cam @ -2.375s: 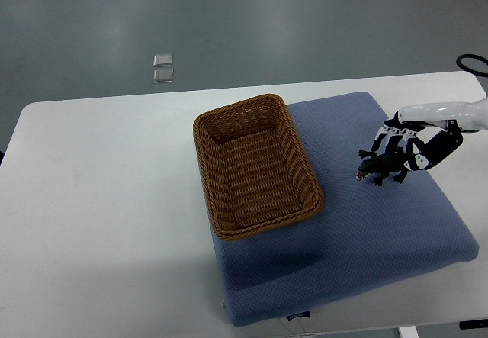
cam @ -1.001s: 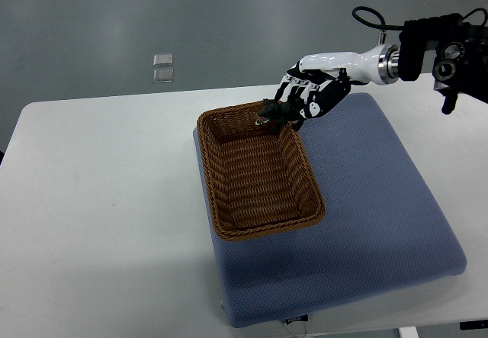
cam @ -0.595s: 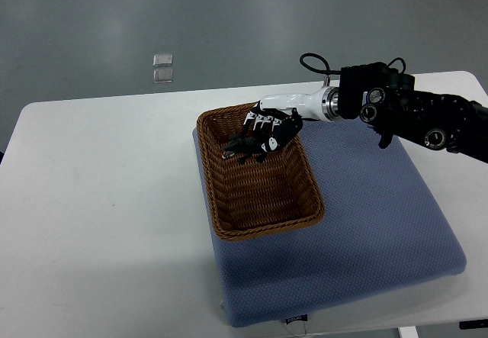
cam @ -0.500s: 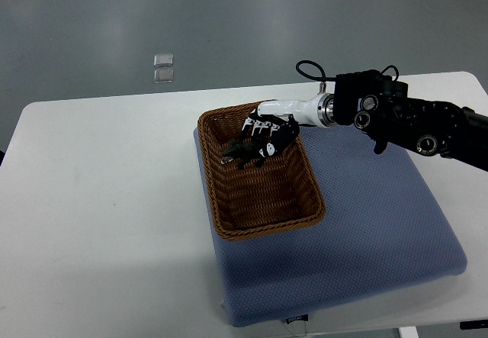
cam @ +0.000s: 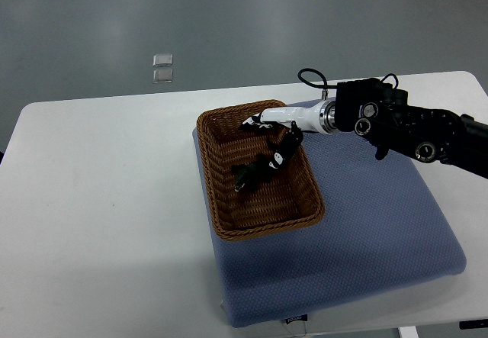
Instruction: Place crocodile in brown basket with right hand
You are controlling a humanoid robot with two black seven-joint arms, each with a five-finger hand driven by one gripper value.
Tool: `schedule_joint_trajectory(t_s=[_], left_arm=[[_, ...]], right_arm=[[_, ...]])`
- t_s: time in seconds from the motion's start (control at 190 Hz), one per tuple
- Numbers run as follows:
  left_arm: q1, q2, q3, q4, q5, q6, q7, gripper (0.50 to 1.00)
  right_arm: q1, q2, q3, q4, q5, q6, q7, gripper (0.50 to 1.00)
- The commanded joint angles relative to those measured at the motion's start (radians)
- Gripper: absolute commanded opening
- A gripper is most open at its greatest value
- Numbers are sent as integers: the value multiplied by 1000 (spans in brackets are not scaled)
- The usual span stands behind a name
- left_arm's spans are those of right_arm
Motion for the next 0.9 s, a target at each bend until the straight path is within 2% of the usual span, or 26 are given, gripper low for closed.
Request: schedule_joint_trajectory(t_s=[0.0,0.142,0.305,0.374,0.453,0.553,0.648,0.895], left_arm=[[0,0,0,1,0,0,0,1000],[0,0,0,2,0,0,0,1000],[0,0,0,2,0,0,0,1000],[0,0,0,2,0,0,0,1000],[0,0,2,2,0,0,0,1000],[0,0,2,1,0,0,0,1000],[0,0,2,-2,0,0,0,1000],[0,0,0,2,0,0,0,1000]], right_arm=[[6,-7,39,2,9,-4,0,921],[-7,-10,229,0,55,-9,5,921],[-126,-7,525,-6,253,-15,12,921],[-188,5,651,-6,374,-21,38,921],[-275,11,780,-14,547,-44,101,921],[-330,27,823,-37,708,-79,169,921],[-379,71,837,-60,826,-84,206,924],[-422,90,837,-147,1095,-72,218,924]])
